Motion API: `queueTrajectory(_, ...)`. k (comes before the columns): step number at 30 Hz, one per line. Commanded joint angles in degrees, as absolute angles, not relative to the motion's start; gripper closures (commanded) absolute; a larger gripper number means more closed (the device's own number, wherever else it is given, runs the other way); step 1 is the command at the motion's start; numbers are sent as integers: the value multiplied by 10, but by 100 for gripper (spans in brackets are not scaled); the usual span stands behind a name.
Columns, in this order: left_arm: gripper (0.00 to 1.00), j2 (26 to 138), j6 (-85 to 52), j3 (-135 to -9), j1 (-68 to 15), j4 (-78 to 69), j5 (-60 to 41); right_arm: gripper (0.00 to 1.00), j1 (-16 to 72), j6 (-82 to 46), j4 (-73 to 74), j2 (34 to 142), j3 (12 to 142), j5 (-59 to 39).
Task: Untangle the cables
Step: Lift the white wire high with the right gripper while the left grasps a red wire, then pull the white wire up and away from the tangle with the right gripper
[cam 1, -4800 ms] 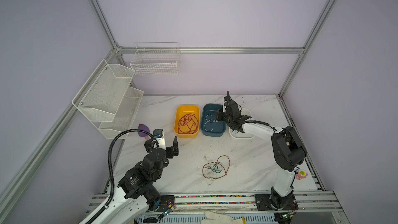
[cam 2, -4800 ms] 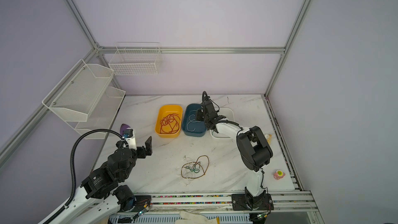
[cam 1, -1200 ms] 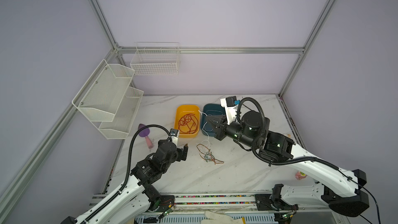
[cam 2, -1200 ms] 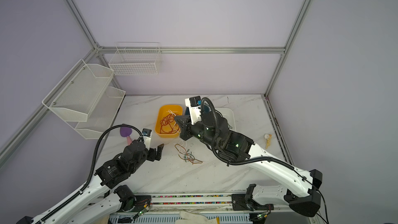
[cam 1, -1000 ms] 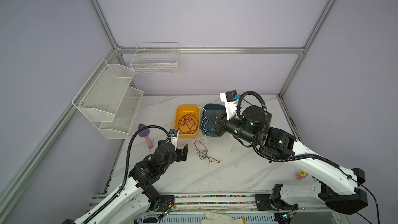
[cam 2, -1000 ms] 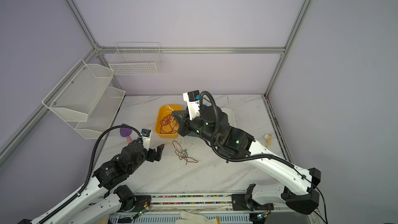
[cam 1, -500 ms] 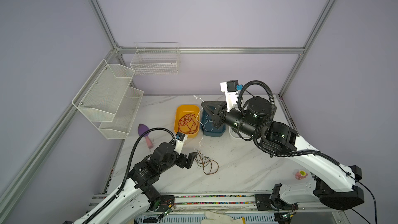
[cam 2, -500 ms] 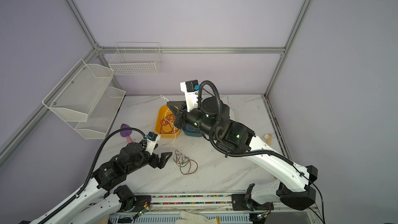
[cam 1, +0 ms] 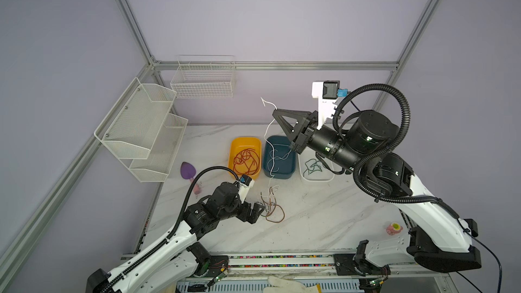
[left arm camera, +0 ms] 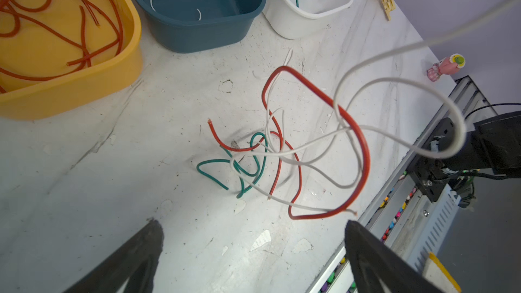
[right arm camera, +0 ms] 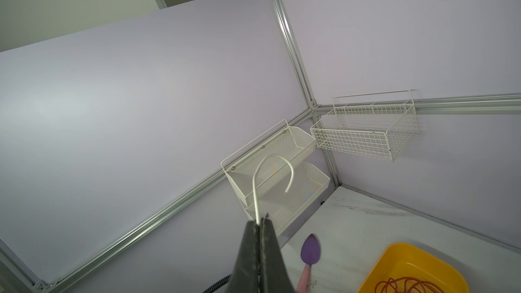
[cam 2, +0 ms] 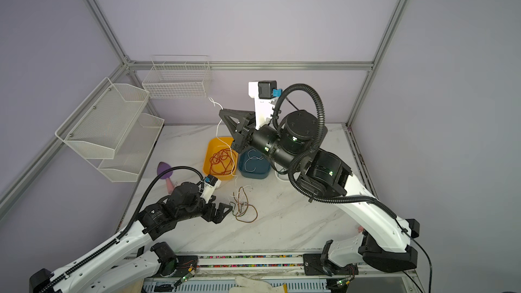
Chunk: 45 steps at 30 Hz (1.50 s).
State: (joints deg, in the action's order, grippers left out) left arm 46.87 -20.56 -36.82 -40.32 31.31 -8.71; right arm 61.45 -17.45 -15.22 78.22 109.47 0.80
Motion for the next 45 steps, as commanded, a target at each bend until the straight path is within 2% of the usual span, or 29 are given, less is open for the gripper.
queueTrajectory(1, 0, 462, -253, -419, -413, 279, -130, 100, 618, -168, -161, 800, 1123, 3)
queueTrajectory(10, 0, 434, -328, -371, -429, 187, -170, 100, 618, -172, -190, 845, 1221, -9)
queueTrajectory(21, 0, 463, -379, -307, -483, 90, -143, 100, 618, -176, -213, 865, 1281, -8)
queueTrajectory(24, 12, 473, -370, -309, -484, 89, -129, 100, 617, -177, -213, 860, 1280, -5)
queueTrajectory(28, 35, 493, -364, -315, -484, 93, -109, 100, 617, -178, -213, 856, 1281, -4)
queueTrajectory(31, 45, 501, -362, -315, -484, 93, -103, 100, 618, -176, -214, 854, 1280, -3)
queueTrajectory(35, 62, 503, -357, -313, -484, 101, -94, 100, 617, -174, -215, 847, 1276, 1)
queueTrajectory(45, 71, 492, -368, -294, -484, 107, -100, 100, 618, -157, -214, 823, 1269, 51)
